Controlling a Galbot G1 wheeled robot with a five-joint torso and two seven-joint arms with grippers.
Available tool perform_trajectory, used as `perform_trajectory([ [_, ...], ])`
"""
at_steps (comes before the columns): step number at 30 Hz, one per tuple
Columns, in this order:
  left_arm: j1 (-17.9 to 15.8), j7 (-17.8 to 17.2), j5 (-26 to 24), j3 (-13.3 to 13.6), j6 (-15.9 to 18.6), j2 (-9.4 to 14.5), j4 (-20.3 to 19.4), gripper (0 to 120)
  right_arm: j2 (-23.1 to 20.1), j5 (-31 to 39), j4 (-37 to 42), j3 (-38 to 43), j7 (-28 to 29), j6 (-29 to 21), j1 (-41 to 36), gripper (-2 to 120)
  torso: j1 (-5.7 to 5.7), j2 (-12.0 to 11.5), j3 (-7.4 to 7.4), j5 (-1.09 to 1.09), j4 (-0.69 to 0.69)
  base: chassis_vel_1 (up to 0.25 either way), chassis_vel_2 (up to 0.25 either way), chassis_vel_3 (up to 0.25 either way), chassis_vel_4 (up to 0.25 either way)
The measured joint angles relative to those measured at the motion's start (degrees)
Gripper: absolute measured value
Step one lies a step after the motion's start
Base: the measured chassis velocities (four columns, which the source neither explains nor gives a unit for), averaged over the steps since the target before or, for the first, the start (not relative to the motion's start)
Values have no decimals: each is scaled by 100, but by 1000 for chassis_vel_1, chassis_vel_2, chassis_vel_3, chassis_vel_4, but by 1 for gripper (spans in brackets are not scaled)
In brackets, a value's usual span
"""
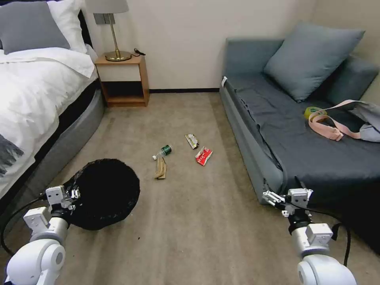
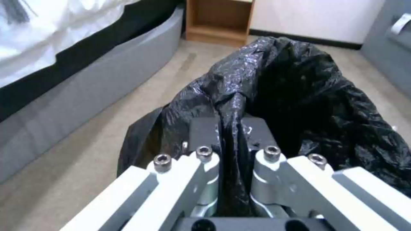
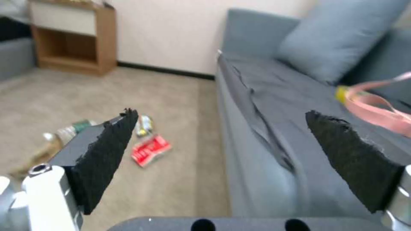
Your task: Pick up the trash bin, then pick up the garbage on the floor and place it into the trash bin.
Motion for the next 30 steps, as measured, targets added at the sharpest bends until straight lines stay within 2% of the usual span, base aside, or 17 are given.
perform_trajectory([
  [7,-1,61,-223,-57,-3,-4,-13,4,-330,225,-34,-263,243,515,144,100,0,0,0,0,1,0,0,0,0],
  [11,-5,107,-304,-83,-3,63,17,4,-446,297,-56,-264,243,541,123,100,0,0,0,0,1,0,0,0,0],
  [15,-79,165,-527,-269,-4,127,52,4,-496,319,-81,-332,243,574,119,100,0,0,0,0,0,0,0,0,0],
  [30,-25,263,-863,-534,38,121,-9,4,-477,280,-93,-379,129,544,173,100,0,0,0,0,0,0,0,0,0],
])
